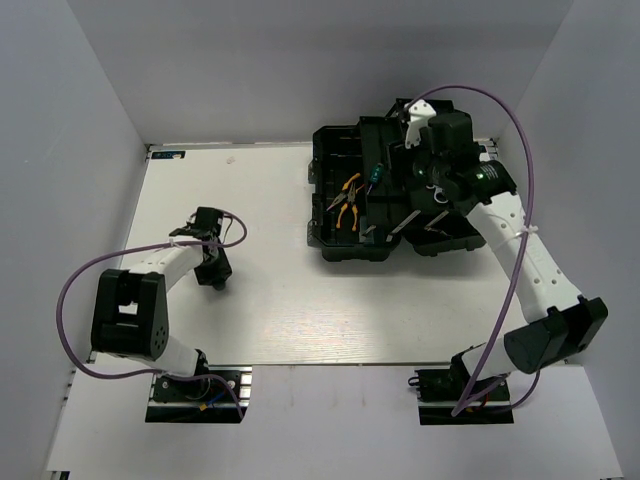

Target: Sort the tools into containers

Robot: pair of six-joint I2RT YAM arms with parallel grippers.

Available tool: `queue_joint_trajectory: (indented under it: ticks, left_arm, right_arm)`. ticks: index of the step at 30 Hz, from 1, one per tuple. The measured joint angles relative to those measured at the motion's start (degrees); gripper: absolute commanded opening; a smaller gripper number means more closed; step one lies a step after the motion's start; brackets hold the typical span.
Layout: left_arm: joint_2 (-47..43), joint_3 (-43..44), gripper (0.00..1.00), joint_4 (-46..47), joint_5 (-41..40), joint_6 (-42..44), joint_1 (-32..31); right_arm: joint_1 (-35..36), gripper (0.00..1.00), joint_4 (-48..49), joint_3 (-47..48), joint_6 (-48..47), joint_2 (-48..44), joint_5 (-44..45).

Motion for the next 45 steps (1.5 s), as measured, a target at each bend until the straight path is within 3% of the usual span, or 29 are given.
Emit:
queue_joint_trajectory:
  ticks: [2, 3, 5, 6, 12, 18, 28, 40, 45]
  left_arm:
    - [-0.9, 0.1, 0.05, -0.1, 2.2, 0.6, -0.2]
    - [-1.9, 0.2, 0.04, 0.1, 4.6, 1.3, -0.3]
    - [-4.0, 0.7, 0.01, 1.7, 10.5, 3.1, -0.7]
    - [-5.1, 1.4, 0.0, 2.9, 14.3, 4.0, -1.2]
    - [-5.6, 12.6, 0.0, 13.2, 35.4, 7.0, -4.5]
    - [6.4, 31.3, 0.0, 22.0, 47.6, 6.9, -10.6]
    - [35.6, 68.6, 0.0, 24.4, 49.9, 3.7, -19.0]
    - [51.8, 78.8, 0.0, 32.8, 47.3, -7.4, -20.5]
    - [54.4, 80.8, 0.0, 34.6, 47.0, -10.3, -20.9]
  right_arm:
    - [-0.3, 0.61, 0.1, -2.4, 0.1, -1.4, -1.0]
    - [-0.5, 0.41, 0.3, -3.5, 0.2, -2.1, -1.5]
    - [-0.7, 0.17, 0.9, -6.0, -0.3, -4.2, -2.7]
    - [-0.9, 0.0, 1.3, -7.4, -0.2, -5.6, -3.4]
    - [-1.5, 0.0, 4.7, -13.7, -1.6, -12.7, -3.7]
    - [-3.4, 0.0, 7.3, -17.9, -3.5, -14.1, 0.6]
    - [-8.0, 0.0, 8.9, -22.5, -3.9, -15.8, 3.0]
    - [-12.2, 0.0, 11.9, -27.1, -3.1, -19.0, 0.9]
    - [-13.2, 0.0, 12.3, -28.0, -2.7, -19.6, -0.7]
